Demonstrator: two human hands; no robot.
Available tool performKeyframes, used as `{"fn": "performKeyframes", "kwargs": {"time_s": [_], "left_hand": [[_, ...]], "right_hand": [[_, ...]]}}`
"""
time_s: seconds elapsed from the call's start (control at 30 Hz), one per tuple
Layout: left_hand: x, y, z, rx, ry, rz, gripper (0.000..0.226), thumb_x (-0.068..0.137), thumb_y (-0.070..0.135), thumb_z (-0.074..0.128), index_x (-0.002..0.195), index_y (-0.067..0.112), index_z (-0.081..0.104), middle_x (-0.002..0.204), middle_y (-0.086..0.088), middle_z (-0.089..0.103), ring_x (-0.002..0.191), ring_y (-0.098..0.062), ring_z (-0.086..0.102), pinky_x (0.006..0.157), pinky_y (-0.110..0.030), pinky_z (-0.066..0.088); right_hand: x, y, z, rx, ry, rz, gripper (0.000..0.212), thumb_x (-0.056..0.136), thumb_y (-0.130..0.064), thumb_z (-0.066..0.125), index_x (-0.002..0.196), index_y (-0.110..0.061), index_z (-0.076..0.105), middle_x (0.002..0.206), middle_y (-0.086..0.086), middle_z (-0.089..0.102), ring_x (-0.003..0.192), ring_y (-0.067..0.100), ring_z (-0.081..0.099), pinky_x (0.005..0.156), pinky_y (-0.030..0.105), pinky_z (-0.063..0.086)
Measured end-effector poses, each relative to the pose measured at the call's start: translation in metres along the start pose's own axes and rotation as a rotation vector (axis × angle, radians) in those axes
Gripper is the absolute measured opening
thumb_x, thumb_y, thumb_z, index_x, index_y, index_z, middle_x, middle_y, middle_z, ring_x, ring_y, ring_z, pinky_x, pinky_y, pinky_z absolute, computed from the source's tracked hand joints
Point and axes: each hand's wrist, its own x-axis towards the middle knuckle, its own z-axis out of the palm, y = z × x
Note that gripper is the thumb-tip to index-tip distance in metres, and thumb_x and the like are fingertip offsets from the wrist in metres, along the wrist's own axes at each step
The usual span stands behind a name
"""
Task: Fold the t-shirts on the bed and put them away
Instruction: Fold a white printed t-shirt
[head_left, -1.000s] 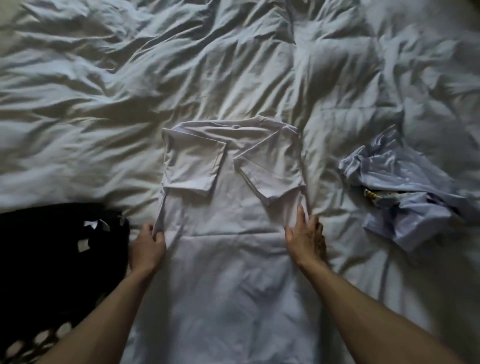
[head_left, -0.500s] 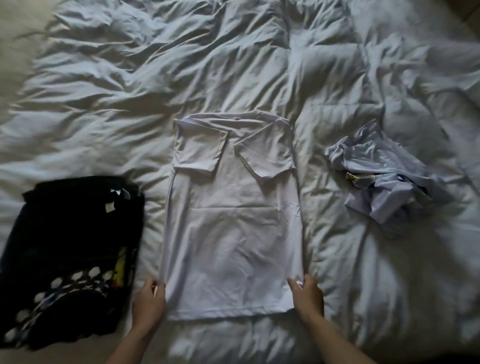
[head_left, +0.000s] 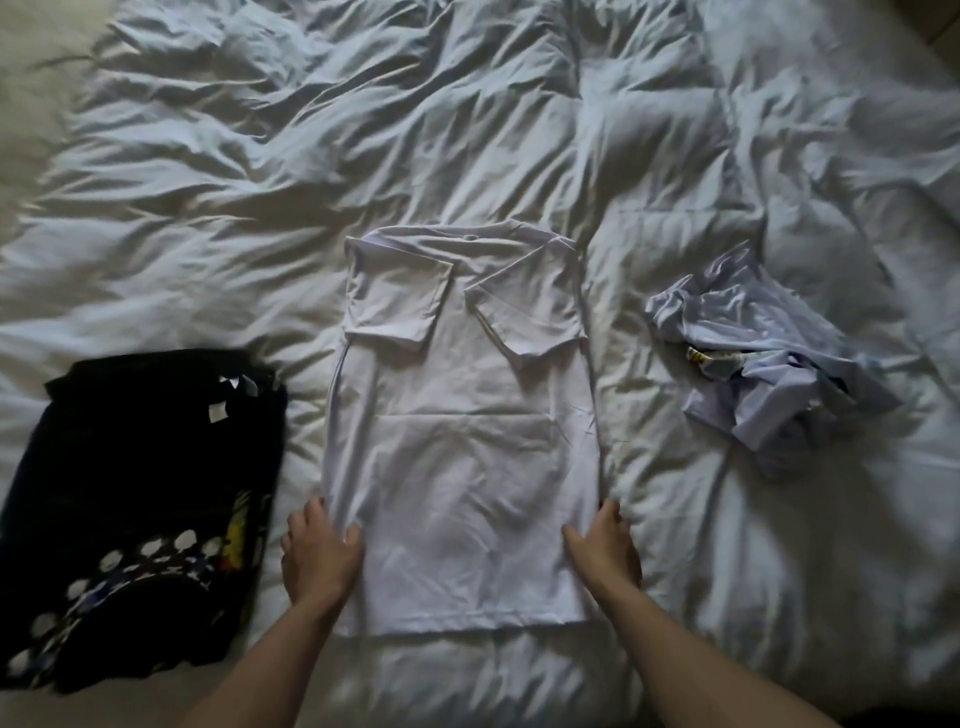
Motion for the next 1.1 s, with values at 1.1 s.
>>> {"fn": "performKeyframes", "kwargs": {"time_s": [1.1], "left_hand": [[0.356, 0.297, -0.084, -0.237, -0.547, 0.460, 0.034, 0.087, 0.037, 0.073, 0.061, 0.015, 0.069, 0.059, 0.001, 0.054, 0.055, -0.010, 0.045, 0.051, -0.022, 0.035]], "right_hand": [[0.308, -0.305, -0.150, -0.042, -0.109, -0.701, 0.014, 0.087, -0.023, 0.071, 0.082, -0.014, 0.063, 0.073, -0.001, 0.059, 0.070, 0.013, 0.053, 0.057, 0.022, 0.036]]}}
